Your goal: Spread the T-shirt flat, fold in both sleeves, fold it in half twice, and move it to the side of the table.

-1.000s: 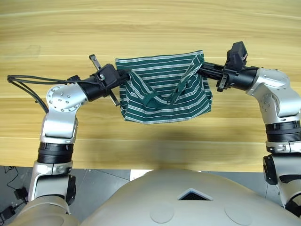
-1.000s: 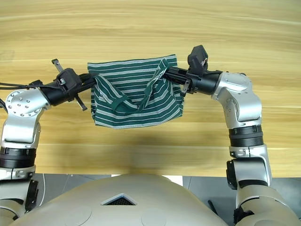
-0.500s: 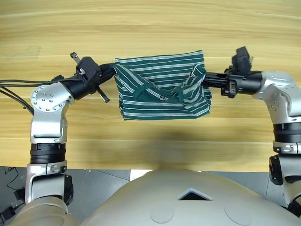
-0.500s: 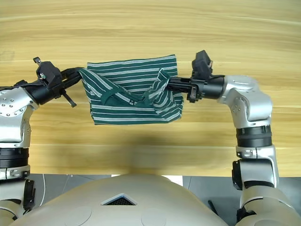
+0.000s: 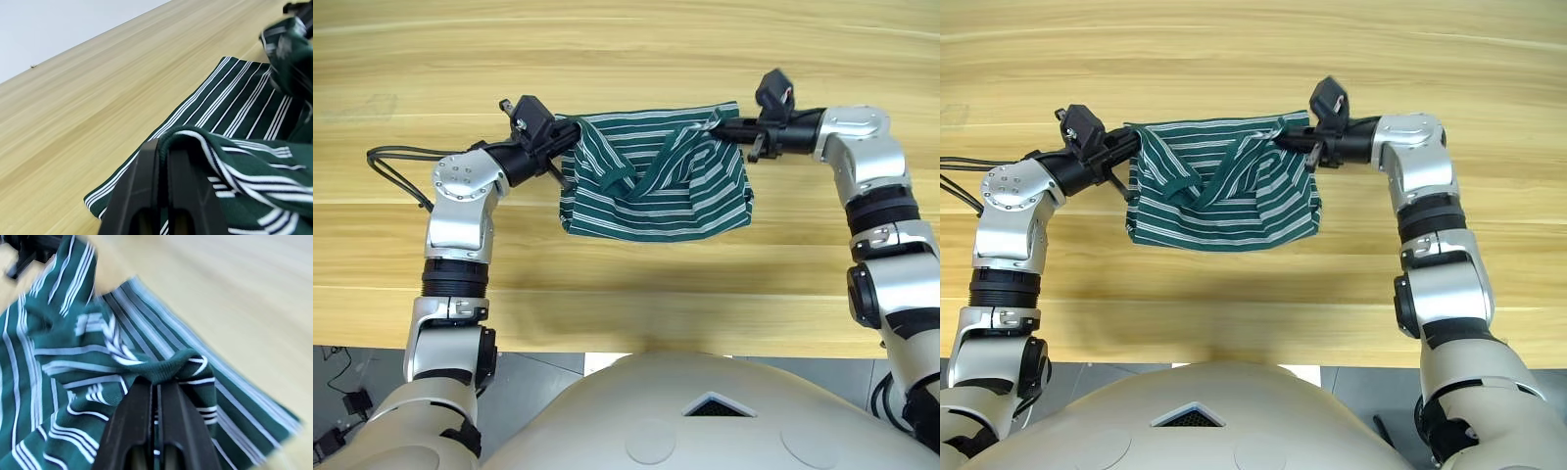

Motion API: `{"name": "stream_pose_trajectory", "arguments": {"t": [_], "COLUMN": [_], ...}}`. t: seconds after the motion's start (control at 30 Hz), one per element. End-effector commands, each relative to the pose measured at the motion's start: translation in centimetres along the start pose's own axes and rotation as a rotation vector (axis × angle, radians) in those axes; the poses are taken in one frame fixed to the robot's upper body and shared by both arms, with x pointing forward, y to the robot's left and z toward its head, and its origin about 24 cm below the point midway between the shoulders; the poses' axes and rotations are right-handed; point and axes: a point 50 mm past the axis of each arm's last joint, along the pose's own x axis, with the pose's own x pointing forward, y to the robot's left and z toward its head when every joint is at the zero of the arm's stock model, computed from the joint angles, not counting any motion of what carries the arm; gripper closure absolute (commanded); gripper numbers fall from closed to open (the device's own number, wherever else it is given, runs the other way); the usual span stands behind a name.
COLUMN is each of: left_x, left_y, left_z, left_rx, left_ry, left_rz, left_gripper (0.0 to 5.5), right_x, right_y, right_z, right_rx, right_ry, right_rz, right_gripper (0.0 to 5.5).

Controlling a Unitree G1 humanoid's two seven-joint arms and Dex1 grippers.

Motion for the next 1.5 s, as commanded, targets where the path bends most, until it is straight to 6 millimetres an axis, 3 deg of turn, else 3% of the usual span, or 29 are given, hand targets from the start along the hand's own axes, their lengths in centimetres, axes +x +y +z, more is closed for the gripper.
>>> {"name": "stream_pose_trajectory", "arguments": {"t": [0.03,0.17,0.37,0.57,0.77,0.93,1.23,1.33,1.5], "left_x": [-0.1,-0.4,0.2,1.0,2.0,2.0,3.7,4.4,4.3], "left_y": [1.5,3.3,2.4,1.7,2.4,3.2,2.1,3.2,3.8], "left_z": [0.1,-1.1,-3.1,-3.7,-2.0,-1.4,-2.7,-2.1,-3.6], "left_rx": [-0.020,-0.114,-0.160,-0.207,-0.293,-0.419,-0.372,-0.484,-0.617], "left_ry": [-0.006,0.026,0.067,0.054,-0.067,-0.081,0.058,0.000,0.032], "left_rz": [0.069,0.184,0.184,0.186,0.232,0.242,0.193,0.272,0.411], "left_gripper": [5.49,5.49,5.49,5.49,5.49,5.49,5.49,5.49,5.49], "right_x": [-0.7,-0.7,-0.6,0.1,0.8,1.2,2.1,2.4,3.0], "right_y": [-1.0,-0.9,0.0,-0.2,-1.1,-1.3,-1.8,-2.2,-2.2], "right_z": [0.4,-1.4,-3.0,-0.8,-0.1,-0.8,-0.5,-0.4,-2.1], "right_rx": [-0.002,0.018,0.027,0.092,0.130,0.133,0.189,0.271,0.341], "right_ry": [-0.037,0.002,0.027,-0.136,-0.228,-0.174,-0.191,-0.217,-0.125], "right_rz": [-0.063,-0.091,-0.033,-0.006,-0.147,-0.210,-0.294,-0.367,-0.486], "right_gripper": [5.48,5.48,5.48,5.48,5.48,5.48,5.48,5.48,5.48]}}
